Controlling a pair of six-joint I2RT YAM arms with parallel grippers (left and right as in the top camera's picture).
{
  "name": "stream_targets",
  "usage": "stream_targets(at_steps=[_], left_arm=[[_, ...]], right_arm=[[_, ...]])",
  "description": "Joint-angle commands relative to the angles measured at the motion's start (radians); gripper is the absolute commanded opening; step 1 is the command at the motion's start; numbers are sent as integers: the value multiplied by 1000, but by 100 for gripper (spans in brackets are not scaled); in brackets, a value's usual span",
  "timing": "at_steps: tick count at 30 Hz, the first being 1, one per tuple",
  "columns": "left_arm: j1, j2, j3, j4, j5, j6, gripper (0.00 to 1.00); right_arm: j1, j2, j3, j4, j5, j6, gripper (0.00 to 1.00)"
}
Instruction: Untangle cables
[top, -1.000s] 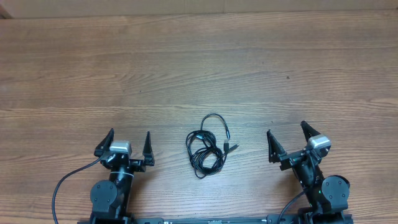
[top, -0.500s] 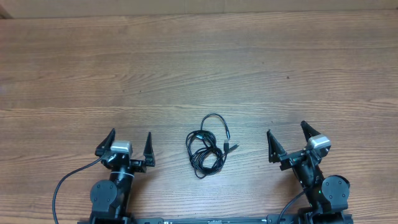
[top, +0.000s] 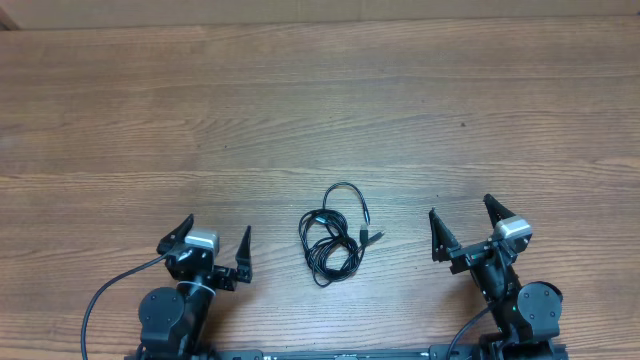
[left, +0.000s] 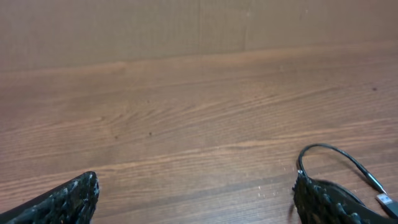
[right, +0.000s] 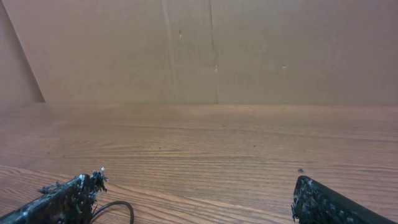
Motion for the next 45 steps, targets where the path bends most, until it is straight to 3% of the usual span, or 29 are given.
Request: stream_targets(at_steps=[1, 9, 32, 45], left_arm=[[6, -7, 56, -31, 11, 31, 100], [5, 97, 97, -34, 12, 35, 100], [5, 877, 330, 60, 65, 81, 100], [5, 941, 352, 55, 65, 80, 100]], right_arm=[[5, -8, -11, 6, -5, 0, 100], [5, -8, -11, 6, -5, 0, 100], [5, -8, -11, 6, -5, 0, 100], [6, -8, -11, 6, -5, 0, 100]])
